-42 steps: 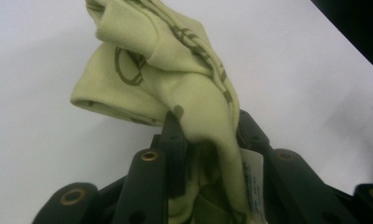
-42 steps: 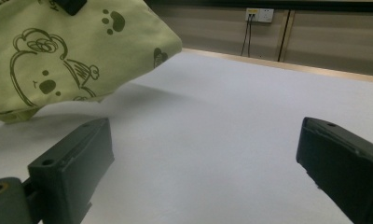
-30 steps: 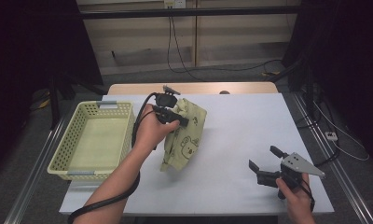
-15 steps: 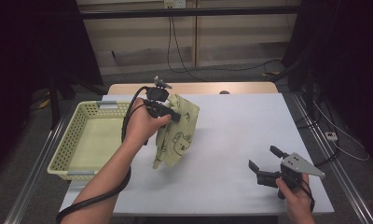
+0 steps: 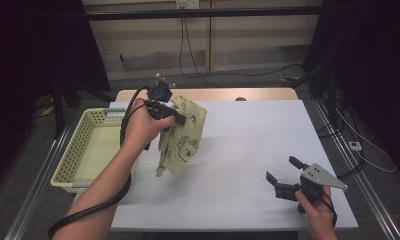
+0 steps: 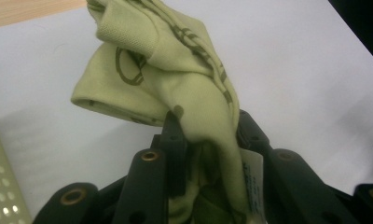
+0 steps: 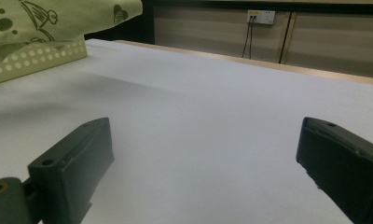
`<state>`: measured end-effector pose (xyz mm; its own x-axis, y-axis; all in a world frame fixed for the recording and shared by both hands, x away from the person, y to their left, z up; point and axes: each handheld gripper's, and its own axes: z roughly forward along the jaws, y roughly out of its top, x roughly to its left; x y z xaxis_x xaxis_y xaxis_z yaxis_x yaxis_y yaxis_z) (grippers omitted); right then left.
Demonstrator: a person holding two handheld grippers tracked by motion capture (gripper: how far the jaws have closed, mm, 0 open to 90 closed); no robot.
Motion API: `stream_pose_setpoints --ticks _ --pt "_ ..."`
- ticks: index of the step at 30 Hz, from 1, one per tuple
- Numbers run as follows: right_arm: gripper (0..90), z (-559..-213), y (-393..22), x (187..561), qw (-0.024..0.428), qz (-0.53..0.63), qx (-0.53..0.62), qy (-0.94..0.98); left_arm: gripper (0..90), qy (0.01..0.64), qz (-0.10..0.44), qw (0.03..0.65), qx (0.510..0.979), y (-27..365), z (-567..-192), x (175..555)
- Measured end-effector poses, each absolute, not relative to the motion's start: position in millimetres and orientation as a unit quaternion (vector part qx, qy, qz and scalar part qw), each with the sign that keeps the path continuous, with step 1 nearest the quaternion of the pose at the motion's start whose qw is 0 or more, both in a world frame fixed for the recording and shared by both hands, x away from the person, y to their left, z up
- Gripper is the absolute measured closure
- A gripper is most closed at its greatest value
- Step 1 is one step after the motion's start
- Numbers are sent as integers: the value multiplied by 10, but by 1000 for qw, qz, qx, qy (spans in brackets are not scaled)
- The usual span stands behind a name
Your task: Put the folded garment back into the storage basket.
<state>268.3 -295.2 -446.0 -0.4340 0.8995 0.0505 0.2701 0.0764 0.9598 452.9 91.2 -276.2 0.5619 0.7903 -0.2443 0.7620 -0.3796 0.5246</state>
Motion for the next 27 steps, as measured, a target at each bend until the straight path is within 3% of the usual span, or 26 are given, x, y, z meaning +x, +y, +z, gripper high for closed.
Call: stream_pose_setpoints --ticks 27 --pt "35 -4458 -2954 2682 302 522 437 668 698 484 39 296 823 1194 -2507 4579"
